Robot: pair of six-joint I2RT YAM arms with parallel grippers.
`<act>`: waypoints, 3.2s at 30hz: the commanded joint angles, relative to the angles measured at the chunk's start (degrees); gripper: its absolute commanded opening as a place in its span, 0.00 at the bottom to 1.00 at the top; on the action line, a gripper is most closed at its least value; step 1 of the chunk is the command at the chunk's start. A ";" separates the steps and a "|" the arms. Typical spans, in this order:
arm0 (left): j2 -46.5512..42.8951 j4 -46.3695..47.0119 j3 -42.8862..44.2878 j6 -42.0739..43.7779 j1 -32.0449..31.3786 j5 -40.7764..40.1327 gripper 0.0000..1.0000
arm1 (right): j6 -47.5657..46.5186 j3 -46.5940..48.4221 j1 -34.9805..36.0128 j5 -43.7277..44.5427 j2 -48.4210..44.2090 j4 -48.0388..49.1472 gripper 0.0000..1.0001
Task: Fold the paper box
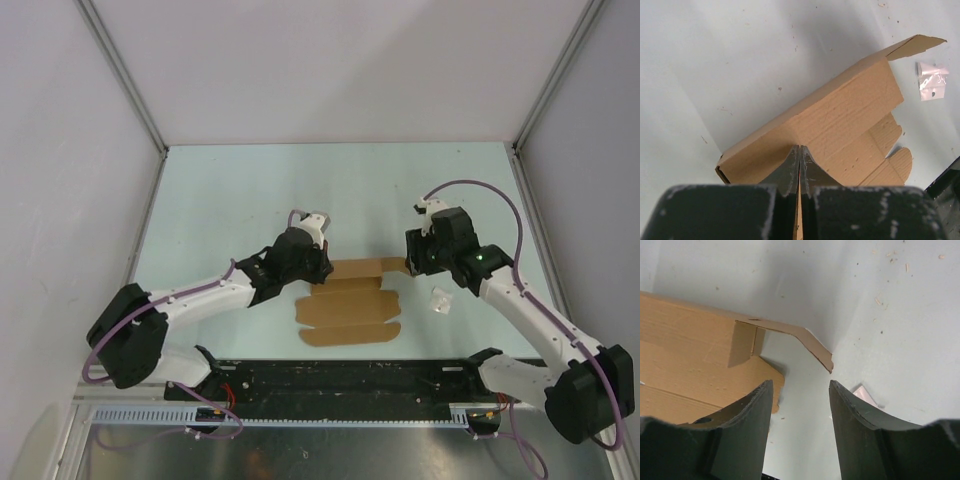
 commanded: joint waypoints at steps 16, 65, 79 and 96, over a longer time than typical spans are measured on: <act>-1.59 -1.24 -0.75 -0.78 -0.06 0.33 0.00 | -11.68 4.22 -0.34 0.01 12.13 2.57 0.47; -3.70 -1.15 -2.15 -1.13 -0.06 0.51 0.00 | 2.31 4.22 4.23 -3.77 11.96 4.59 0.07; -7.57 -1.24 -4.97 -2.71 -0.06 0.86 0.00 | -9.83 4.22 4.23 -7.28 15.21 15.84 0.06; -10.91 -1.33 -6.72 -2.89 -0.06 0.69 0.00 | -13.79 9.58 5.37 -8.08 22.42 16.20 0.08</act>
